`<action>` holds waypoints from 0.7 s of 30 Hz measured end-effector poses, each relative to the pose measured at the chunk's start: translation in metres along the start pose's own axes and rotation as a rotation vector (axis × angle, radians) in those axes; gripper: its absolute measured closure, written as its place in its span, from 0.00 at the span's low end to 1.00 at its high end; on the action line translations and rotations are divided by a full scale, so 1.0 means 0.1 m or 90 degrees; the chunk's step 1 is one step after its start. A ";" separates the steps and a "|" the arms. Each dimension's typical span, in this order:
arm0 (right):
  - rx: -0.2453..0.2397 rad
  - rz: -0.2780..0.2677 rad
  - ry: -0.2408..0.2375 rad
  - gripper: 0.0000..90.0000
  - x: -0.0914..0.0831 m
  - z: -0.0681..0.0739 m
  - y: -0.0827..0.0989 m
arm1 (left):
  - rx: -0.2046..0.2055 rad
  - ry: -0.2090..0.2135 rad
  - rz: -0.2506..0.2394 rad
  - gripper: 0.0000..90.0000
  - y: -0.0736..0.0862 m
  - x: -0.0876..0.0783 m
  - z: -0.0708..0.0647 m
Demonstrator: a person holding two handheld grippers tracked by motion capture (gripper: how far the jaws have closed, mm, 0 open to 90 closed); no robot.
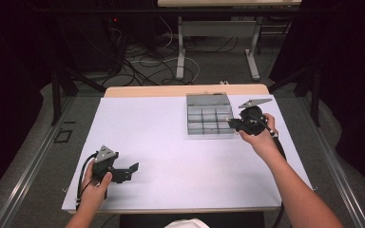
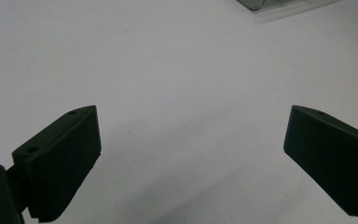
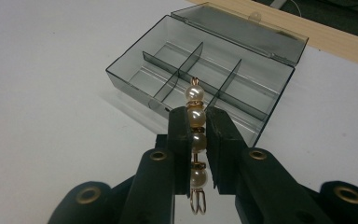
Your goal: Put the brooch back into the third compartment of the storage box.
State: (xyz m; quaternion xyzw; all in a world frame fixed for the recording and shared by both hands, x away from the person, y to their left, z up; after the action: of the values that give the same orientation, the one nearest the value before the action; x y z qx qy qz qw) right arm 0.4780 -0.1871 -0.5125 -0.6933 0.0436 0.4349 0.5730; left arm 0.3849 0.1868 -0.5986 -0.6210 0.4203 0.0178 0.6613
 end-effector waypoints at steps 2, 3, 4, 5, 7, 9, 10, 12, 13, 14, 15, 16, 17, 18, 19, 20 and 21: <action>-0.006 -0.001 0.002 0.90 0.02 -0.02 -0.04 | 0.004 -0.001 0.002 0.04 0.00 0.00 0.01; -0.006 -0.003 0.003 0.90 0.02 -0.02 -0.05 | 0.004 -0.001 0.002 0.04 0.00 0.00 0.01; -0.008 -0.005 0.004 0.90 0.03 -0.03 -0.07 | 0.004 -0.001 0.002 0.04 0.00 0.00 0.01; -0.012 -0.006 0.006 0.90 0.03 -0.04 -0.09 | 0.004 -0.001 0.001 0.04 0.00 0.00 0.01; -0.013 -0.007 0.007 0.90 0.05 -0.05 -0.12 | -0.001 0.000 0.000 0.04 0.00 0.00 0.00; -0.014 -0.007 0.006 0.90 0.05 -0.05 -0.15 | 0.001 0.003 0.005 0.04 0.01 -0.01 0.00; -0.016 -0.010 0.010 0.90 0.06 -0.06 -0.17 | 0.001 0.003 0.005 0.04 0.01 -0.01 0.00; -0.020 -0.014 0.009 0.90 0.07 -0.07 -0.21 | 0.001 0.004 0.006 0.04 0.01 -0.01 0.00; -0.023 -0.017 0.010 0.90 0.08 -0.08 -0.23 | 0.001 0.004 0.006 0.04 0.01 -0.01 0.00; -0.023 -0.019 0.010 0.90 0.08 -0.08 -0.25 | 0.001 0.004 0.006 0.04 0.01 -0.01 0.00; -0.024 -0.019 0.012 0.90 0.09 -0.09 -0.27 | 0.001 0.005 0.006 0.04 0.01 -0.01 0.00; -0.023 -0.017 0.011 0.90 0.10 -0.09 -0.28 | 0.001 0.005 0.006 0.04 0.01 -0.01 0.00; -0.023 -0.015 0.011 0.90 0.11 -0.09 -0.29 | 0.002 0.004 0.006 0.04 0.01 -0.01 0.00; -0.022 -0.009 0.011 0.90 0.13 -0.09 -0.29 | 0.001 0.004 0.006 0.04 0.01 -0.01 0.00; -0.023 -0.006 0.012 0.90 0.15 -0.10 -0.30 | 0.001 0.004 0.005 0.04 0.01 -0.01 0.00; -0.028 -0.002 0.014 0.90 0.17 -0.10 -0.30 | 0.002 0.005 0.006 0.04 0.01 -0.01 0.01; -0.031 0.000 0.017 0.90 0.19 -0.12 -0.31 | 0.007 0.003 0.007 0.04 0.01 -0.01 0.01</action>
State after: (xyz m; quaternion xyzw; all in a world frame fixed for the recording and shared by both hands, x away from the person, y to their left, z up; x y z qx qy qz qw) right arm 0.5136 -0.1778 -0.5017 -0.7129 0.0410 0.4264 0.5552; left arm 0.3847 0.1886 -0.5989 -0.6152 0.4250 0.0176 0.6637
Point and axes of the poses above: each handheld gripper's, and its own axes: x roughly forward along the jaws, y roughly out of its underside, z roughly to its left, the point moved 10 cm from there along x, roughly forward along the jaws
